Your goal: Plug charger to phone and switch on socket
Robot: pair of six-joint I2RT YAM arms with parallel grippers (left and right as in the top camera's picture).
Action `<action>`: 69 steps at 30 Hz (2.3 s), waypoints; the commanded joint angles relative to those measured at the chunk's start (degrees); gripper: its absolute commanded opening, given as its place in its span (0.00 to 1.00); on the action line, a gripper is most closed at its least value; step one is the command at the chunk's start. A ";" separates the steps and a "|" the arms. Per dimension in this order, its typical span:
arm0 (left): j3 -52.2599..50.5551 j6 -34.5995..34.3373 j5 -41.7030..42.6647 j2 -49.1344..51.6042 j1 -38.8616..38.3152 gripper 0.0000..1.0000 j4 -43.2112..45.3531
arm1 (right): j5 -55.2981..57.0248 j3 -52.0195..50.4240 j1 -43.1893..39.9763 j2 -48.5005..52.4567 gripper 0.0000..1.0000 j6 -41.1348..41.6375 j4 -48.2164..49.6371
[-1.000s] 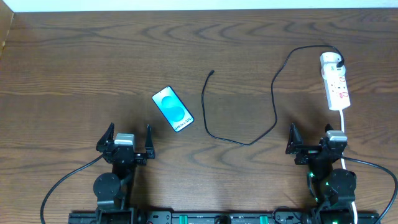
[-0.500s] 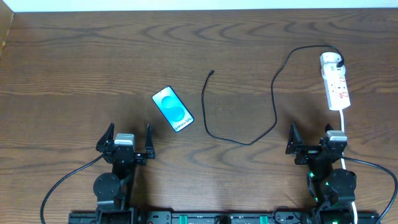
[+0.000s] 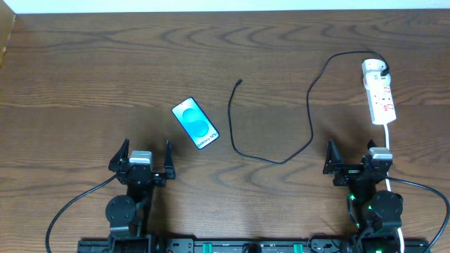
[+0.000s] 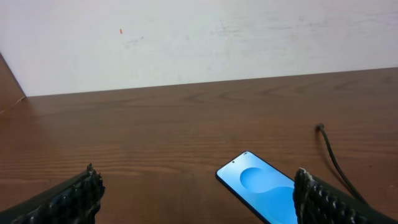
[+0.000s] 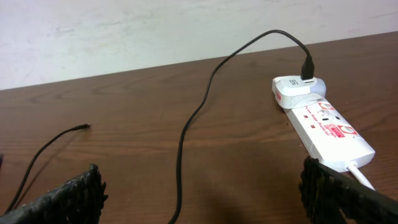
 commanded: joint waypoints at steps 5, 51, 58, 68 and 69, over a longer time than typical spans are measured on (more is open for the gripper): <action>-0.55 0.48 0.76 -0.35 -0.39 0.98 -2.58 | 0.07 -0.09 0.09 -0.22 0.99 0.22 -0.20; -0.55 1.57 0.17 -0.35 -0.39 0.98 -2.36 | 0.07 -0.09 0.09 -0.22 0.99 0.22 -0.20; 0.00 -0.63 0.09 0.76 -0.39 0.98 -2.54 | 0.07 -0.09 0.09 -0.22 0.99 0.22 -0.20; 7.08 -0.61 0.28 11.87 -0.39 0.98 -2.36 | 0.07 -0.09 0.09 -0.22 0.99 0.22 -0.20; 8.37 -0.59 0.85 13.66 -0.39 0.98 -2.36 | 0.07 -0.09 0.09 -0.22 0.99 0.22 -0.20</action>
